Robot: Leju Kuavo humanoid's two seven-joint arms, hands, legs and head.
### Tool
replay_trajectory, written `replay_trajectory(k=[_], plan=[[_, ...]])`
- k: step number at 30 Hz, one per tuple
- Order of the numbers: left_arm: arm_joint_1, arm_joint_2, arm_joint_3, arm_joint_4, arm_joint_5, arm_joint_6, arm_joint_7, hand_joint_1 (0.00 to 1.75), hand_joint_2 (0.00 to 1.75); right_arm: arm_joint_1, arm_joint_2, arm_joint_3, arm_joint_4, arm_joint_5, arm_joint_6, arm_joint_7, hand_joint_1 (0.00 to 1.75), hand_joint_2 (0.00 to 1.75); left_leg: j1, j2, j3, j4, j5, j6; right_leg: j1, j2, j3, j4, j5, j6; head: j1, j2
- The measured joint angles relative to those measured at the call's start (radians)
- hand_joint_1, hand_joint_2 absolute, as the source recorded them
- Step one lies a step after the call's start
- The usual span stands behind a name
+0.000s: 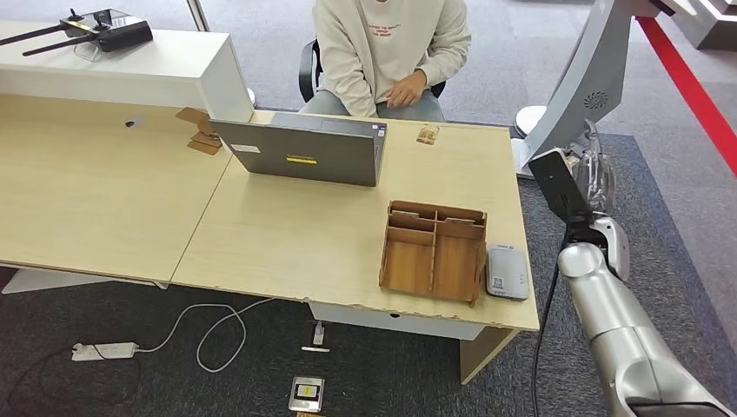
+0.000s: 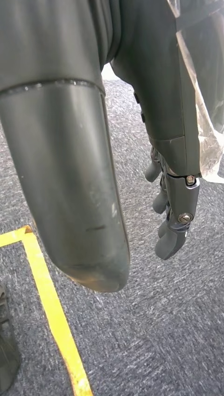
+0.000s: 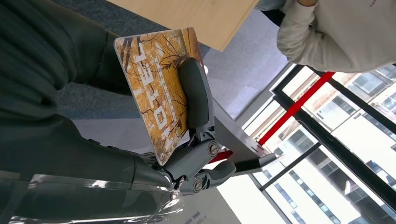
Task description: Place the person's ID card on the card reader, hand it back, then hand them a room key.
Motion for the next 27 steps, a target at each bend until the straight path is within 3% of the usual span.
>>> replay_trajectory(k=[8, 27], plan=[[0.001, 0.0, 0.001, 0.0, 0.012, 0.0, 0.002, 0.0, 0.0, 0.053, -0.047, 0.0, 0.064, 0.045, 0.029, 0.027, 1.75, 1.75, 0.001, 0.0, 0.0, 0.0, 0.0, 0.0, -0.001, 0.0, 0.0, 0.0, 0.0, 0.0, 0.0, 0.0], [0.0, 0.011, 0.001, 0.0, -0.002, -0.014, -0.011, 0.0, 0.0, 0.087, -0.082, 0.006, 0.126, 0.119, 0.095, 0.066, 1.75, 1.75, 0.0, 0.0, 0.0, 0.0, 0.0, 0.0, 0.0, 0.0, 0.0, 0.0, 0.0, 0.0, 0.0, 0.0]])
